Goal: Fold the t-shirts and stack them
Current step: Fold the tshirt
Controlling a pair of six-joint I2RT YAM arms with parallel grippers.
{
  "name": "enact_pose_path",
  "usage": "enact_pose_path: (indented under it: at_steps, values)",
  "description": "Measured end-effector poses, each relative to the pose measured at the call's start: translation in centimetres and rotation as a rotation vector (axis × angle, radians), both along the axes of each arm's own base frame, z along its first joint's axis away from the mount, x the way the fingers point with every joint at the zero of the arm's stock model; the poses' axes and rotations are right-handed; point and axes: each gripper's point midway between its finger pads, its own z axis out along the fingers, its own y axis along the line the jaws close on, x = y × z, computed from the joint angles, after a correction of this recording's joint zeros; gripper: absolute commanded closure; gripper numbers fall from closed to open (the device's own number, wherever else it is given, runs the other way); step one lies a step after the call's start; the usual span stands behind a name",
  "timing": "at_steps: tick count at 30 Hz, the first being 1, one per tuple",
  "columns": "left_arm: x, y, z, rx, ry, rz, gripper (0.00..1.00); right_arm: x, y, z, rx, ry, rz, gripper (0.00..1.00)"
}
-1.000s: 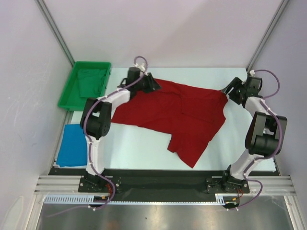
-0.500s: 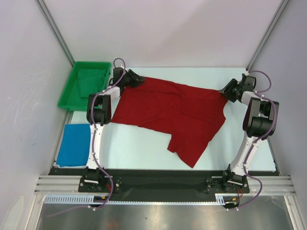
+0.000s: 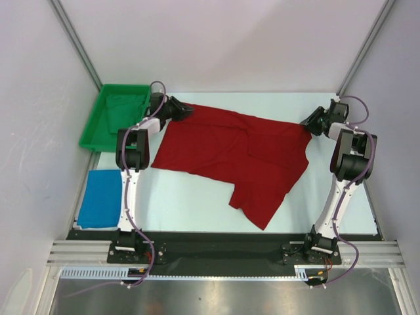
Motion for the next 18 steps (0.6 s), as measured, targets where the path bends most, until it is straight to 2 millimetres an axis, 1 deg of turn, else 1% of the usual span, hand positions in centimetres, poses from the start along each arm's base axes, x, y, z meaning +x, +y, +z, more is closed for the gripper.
enact_pose_path:
  at_steps: [4, 5, 6, 7, 8, 14, 18]
  values:
    - [0.2, 0.8, -0.3, 0.005, 0.013, 0.016, 0.67, 0.2, -0.1, -0.6, 0.025, 0.000, -0.006, 0.75]
    - [0.3, 0.9, -0.2, 0.005, 0.013, 0.018, 0.67, 0.3, -0.2, -0.6, 0.030, 0.000, -0.008, 0.81]
    - [0.3, 1.0, -0.2, 0.006, 0.015, 0.019, 0.67, 0.3, -0.3, -0.7, 0.032, -0.001, -0.011, 0.91]
    - [0.4, 1.2, -0.2, 0.006, 0.018, 0.022, 0.67, 0.3, -0.4, -0.7, 0.034, -0.001, -0.015, 0.98]
    - [0.4, 1.2, -0.2, 0.006, 0.019, 0.022, 0.67, 0.3, -0.5, -0.7, 0.039, -0.001, -0.021, 1.00]
    - [0.5, 1.3, -0.4, 0.006, 0.024, 0.023, 0.67, 0.2, -1.8, -1.2, 0.053, 0.016, -0.080, 1.00]
    - [0.9, 1.4, -0.4, 0.005, 0.022, 0.023, 0.67, 0.2, -2.2, -1.3, 0.059, 0.031, -0.117, 1.00]
